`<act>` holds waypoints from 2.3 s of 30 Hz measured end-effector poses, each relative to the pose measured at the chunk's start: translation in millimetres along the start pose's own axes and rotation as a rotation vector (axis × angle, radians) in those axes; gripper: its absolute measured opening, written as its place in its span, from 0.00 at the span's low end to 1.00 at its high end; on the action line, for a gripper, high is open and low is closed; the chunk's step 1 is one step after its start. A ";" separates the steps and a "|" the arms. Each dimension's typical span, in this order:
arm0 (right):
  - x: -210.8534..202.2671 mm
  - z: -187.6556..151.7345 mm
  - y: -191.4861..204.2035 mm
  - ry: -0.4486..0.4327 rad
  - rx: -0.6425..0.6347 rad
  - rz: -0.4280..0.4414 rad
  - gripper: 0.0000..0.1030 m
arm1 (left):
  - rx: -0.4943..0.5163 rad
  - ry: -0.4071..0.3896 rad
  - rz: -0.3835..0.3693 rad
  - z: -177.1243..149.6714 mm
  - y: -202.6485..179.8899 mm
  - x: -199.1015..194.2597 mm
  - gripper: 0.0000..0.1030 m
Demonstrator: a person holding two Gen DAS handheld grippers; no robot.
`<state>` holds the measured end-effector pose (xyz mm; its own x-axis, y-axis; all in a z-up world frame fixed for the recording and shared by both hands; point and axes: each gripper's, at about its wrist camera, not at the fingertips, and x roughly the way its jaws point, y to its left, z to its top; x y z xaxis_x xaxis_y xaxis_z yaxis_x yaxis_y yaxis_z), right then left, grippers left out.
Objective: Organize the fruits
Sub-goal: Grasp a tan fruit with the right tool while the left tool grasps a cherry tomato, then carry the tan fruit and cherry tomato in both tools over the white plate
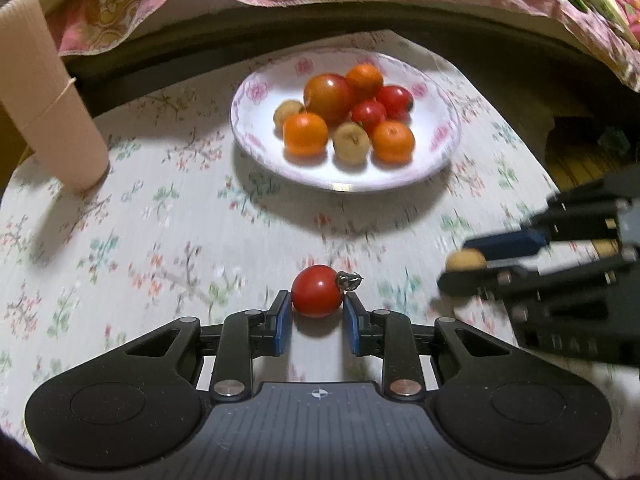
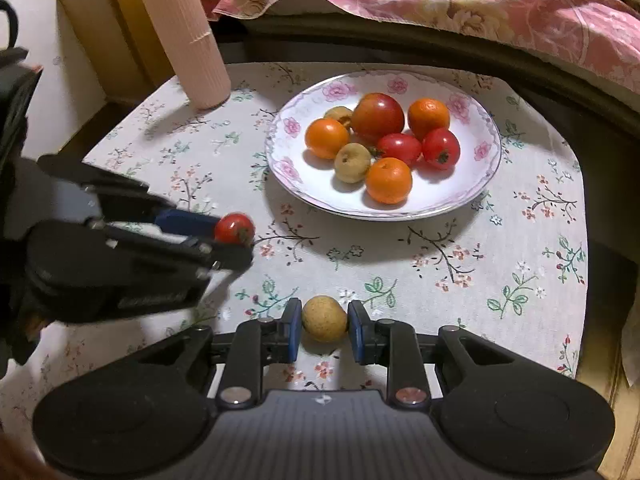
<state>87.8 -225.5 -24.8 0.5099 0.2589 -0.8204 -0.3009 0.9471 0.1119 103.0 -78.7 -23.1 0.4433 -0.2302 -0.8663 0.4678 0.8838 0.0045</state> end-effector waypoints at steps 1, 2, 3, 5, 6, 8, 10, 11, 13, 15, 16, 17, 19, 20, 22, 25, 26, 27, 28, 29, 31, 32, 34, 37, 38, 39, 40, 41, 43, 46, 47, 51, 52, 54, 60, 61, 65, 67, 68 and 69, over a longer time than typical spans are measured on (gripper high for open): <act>-1.7 -1.4 1.7 0.000 -0.003 0.003 0.26 | 0.005 0.004 0.000 -4.4 -0.8 -4.5 0.34; -3.3 -3.2 3.2 0.001 -0.005 0.006 0.26 | 0.006 0.006 -0.001 -9.6 -1.7 -9.3 0.35; -4.7 -5.1 4.8 0.003 -0.008 0.008 0.26 | 0.006 0.010 -0.004 -14.9 -2.4 -13.3 0.35; -7.2 -10.0 9.8 0.010 -0.017 0.009 0.26 | 0.010 0.028 -0.007 -27.2 -5.0 -20.1 0.35; -8.0 -13.4 13.4 0.016 -0.027 0.010 0.26 | 0.015 0.034 -0.007 -33.1 -6.3 -23.0 0.35; -9.1 -20.2 21.0 0.027 -0.043 0.011 0.26 | 0.017 0.042 -0.010 -43.0 -7.7 -28.8 0.35; -10.9 -26.8 27.2 0.036 -0.050 0.016 0.26 | 0.016 0.039 -0.010 -50.7 -8.2 -35.4 0.36; -12.5 -30.1 31.2 0.038 -0.054 0.016 0.26 | 0.017 0.037 -0.009 -53.4 -8.8 -37.7 0.37; -16.2 -36.0 37.8 0.039 -0.064 0.018 0.26 | 0.018 0.036 -0.005 -56.9 -9.5 -40.0 0.38; -18.4 -40.7 42.6 0.044 -0.067 0.023 0.26 | 0.026 0.031 -0.001 -57.5 -10.8 -40.3 0.38; -18.9 -42.4 44.2 0.046 -0.068 0.021 0.26 | 0.030 0.028 0.000 -57.4 -12.0 -40.3 0.42; -19.4 -44.2 45.4 0.051 -0.066 0.022 0.26 | 0.034 0.023 -0.002 -57.4 -13.7 -40.5 0.46; -20.6 -47.0 46.6 0.061 -0.059 0.031 0.26 | 0.055 0.012 -0.005 -58.5 -19.4 -41.1 0.48; -21.3 -48.4 47.9 0.059 -0.061 0.027 0.26 | 0.067 0.007 -0.006 -59.1 -22.3 -41.2 0.52; -21.9 -51.6 49.2 0.058 -0.072 0.019 0.26 | 0.078 -0.001 -0.007 -59.4 -25.9 -39.5 0.59; -21.5 -52.5 48.5 0.054 -0.073 0.024 0.26 | 0.079 -0.001 -0.002 -57.4 -25.9 -33.6 0.60; -21.2 -52.0 48.3 0.055 -0.073 0.025 0.26 | 0.078 0.002 -0.001 -57.0 -25.4 -31.1 0.60; -21.1 -51.5 48.4 0.056 -0.077 0.026 0.26 | 0.079 0.005 0.002 -57.0 -24.7 -28.9 0.60; -21.0 -51.1 48.6 0.056 -0.080 0.026 0.26 | 0.080 0.008 0.004 -57.0 -23.9 -26.7 0.59; -21.1 -51.2 49.1 0.055 -0.085 0.025 0.26 | 0.079 0.010 0.008 -57.2 -23.1 -24.9 0.56; -21.3 -52.3 49.5 0.052 -0.089 0.026 0.26 | 0.071 0.017 0.008 -57.7 -21.8 -22.9 0.52; -21.2 -52.3 48.9 0.051 -0.088 0.028 0.26 | 0.068 0.017 0.001 -57.5 -21.4 -23.0 0.49; -21.5 -52.6 48.3 0.051 -0.086 0.031 0.26 | 0.069 0.019 -0.005 -57.1 -22.3 -23.2 0.46; -21.5 -52.4 48.7 0.052 -0.084 0.030 0.26 | 0.071 0.025 -0.007 -57.1 -23.9 -24.5 0.44; -21.6 -52.4 49.2 0.053 -0.086 0.027 0.26 | 0.067 0.025 -0.012 -56.9 -23.6 -25.3 0.44; -21.9 -52.5 49.6 0.053 -0.086 0.025 0.26 | 0.067 0.025 -0.017 -56.2 -23.5 -26.2 0.44; -22.4 -52.5 49.6 0.050 -0.083 0.025 0.26 | 0.068 0.022 -0.019 -55.4 -24.1 -27.5 0.44; -23.1 -52.0 48.8 0.048 -0.079 0.028 0.26 | 0.066 0.017 -0.021 -54.3 -24.6 -29.0 0.44; -24.7 -51.0 47.1 0.039 -0.067 0.031 0.26 | 0.062 0.008 -0.029 -50.8 -25.1 -30.9 0.44; -28.2 -46.8 45.1 0.021 -0.051 0.035 0.26 | 0.056 -0.010 -0.028 -44.3 -25.3 -33.5 0.44; -29.6 -45.1 44.1 0.015 -0.046 0.034 0.25 | 0.050 -0.014 -0.032 -41.9 -24.4 -33.7 0.44; -34.3 -37.1 37.1 -0.007 -0.012 0.041 0.25 | 0.031 -0.039 -0.029 -30.5 -22.0 -36.0 0.44; -35.7 -34.9 35.6 -0.017 -0.005 0.038 0.25 | 0.023 -0.045 -0.030 -27.3 -20.7 -36.4 0.44; -37.7 -30.2 33.2 -0.031 0.002 0.033 0.25 | 0.013 -0.055 -0.030 -21.7 -18.8 -36.6 0.44; -40.9 -17.3 26.4 -0.062 0.015 0.028 0.25 | 0.002 -0.085 -0.022 -4.3 -17.7 -36.9 0.43; -41.6 -15.9 25.9 -0.067 0.016 0.025 0.25 | -0.002 -0.088 -0.024 -1.6 -17.4 -36.8 0.43; -44.2 -8.0 18.6 -0.087 0.032 0.009 0.25 | -0.003 -0.107 -0.020 10.5 -18.1 -35.8 0.43; -45.0 -3.2 15.3 -0.097 0.036 -0.004 0.25 | -0.011 -0.118 -0.016 18.2 -17.1 -34.5 0.43; -44.7 -0.8 13.4 -0.101 0.039 -0.007 0.25 | -0.014 -0.123 -0.014 22.3 -16.3 -33.9 0.43; -44.8 2.7 11.3 -0.108 0.043 -0.014 0.26 | -0.016 -0.129 -0.011 27.0 -15.4 -33.3 0.43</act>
<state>63.7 -225.9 14.7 0.5981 0.2624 -0.7572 -0.2594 0.9574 0.1269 101.7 -95.6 19.1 0.5336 -0.2896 -0.7946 0.4611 0.8872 -0.0137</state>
